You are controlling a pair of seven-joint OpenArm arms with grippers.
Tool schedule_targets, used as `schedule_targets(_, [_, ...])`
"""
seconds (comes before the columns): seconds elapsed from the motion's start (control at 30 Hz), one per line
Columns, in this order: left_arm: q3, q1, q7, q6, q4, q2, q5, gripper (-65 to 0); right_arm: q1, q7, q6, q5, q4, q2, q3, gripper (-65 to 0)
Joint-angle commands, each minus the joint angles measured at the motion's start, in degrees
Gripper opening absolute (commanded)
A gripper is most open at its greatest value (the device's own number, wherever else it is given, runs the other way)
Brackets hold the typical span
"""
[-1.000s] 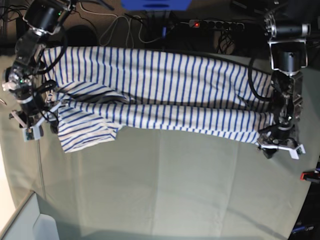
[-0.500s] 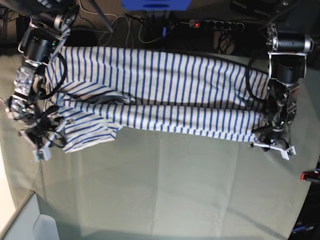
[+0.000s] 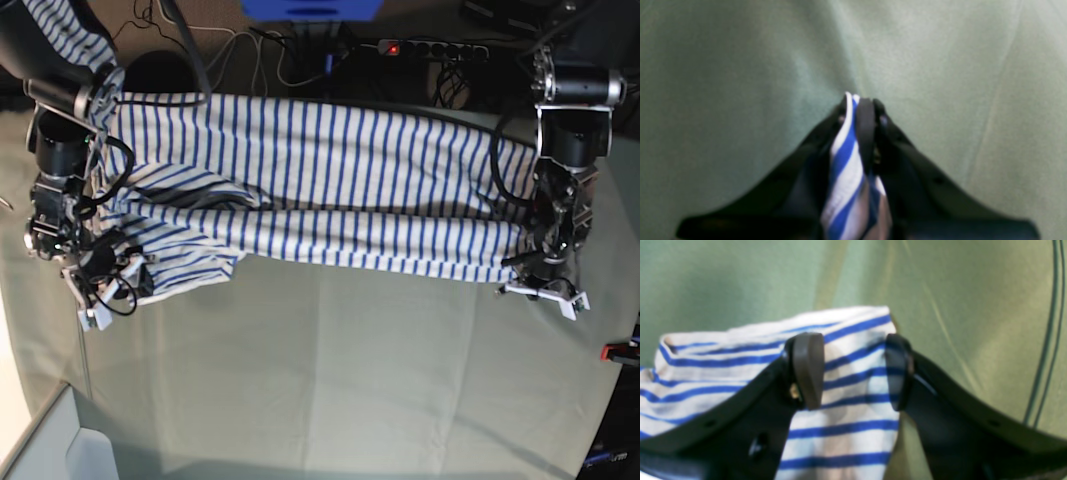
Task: Layout the t-shirt on the table in an organized manner, then fold the t-shirt properly
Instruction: 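Hold the folded edge with both grippers and pull it across the shirt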
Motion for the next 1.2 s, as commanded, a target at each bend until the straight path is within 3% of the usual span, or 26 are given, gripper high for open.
schedule_targets(0.0, [-0.1,-1.1,-0.6,-0.1,0.7,-0.7,-0.1,-65.0,1.5,2.3,-1.0,0.8,0.7,0.9,0.1,-34.7])
schedule_targets(0.27, [0.1,-0.8,-0.6,-0.1,0.6,-0.7,-0.1,-65.0,1.2,8.8,-1.9,0.8,-7.8,0.9,0.0,-34.8])
schedule_targets(0.4, [-0.1,-0.1,-0.6,-0.1,0.6,-0.7,-0.1,-65.0,0.7,12.8,-7.0,0.8,-8.4,1.0,0.1,-34.8])
schedule_targets(0.47, [-0.1,0.0,-0.6,-0.1,0.7,-0.7,-0.1,-65.0,0.7,14.0,-7.8,0.9,-8.4,1.9,0.3,-34.8])
schedule_targets(0.83, [0.1,0.1,-0.6,-0.1,0.7,-1.4,-0.1,-65.0,0.8,14.5,-8.0,1.0,-8.5,3.6,0.2,-34.8])
schedule_targets(1.17, [-0.1,-0.1,-0.6,-0.1,0.7,-1.4,-0.1,-65.0,-0.7,14.3,-7.8,1.0,-8.4,0.6,0.0,-34.9])
